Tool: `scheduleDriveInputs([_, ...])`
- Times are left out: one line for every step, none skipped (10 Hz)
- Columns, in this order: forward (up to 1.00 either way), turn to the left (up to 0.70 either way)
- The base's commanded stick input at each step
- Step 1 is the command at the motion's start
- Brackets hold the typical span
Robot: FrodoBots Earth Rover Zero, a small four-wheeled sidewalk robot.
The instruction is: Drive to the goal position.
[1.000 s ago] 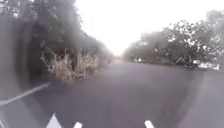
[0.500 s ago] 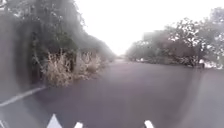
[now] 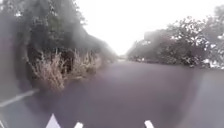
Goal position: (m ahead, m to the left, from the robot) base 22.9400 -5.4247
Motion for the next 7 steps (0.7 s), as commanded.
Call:
scheduleDriveInputs([0.7,0.0])
scheduleDriveInputs([0.7,0.0])
scheduleDriveInputs([0.7,0.0])
scheduleDriveInputs([0.7,0.0])
scheduleDriveInputs([0.7,0.0])
scheduleDriveInputs([0.7,0.0])
scheduleDriveInputs([0.7,0.0])
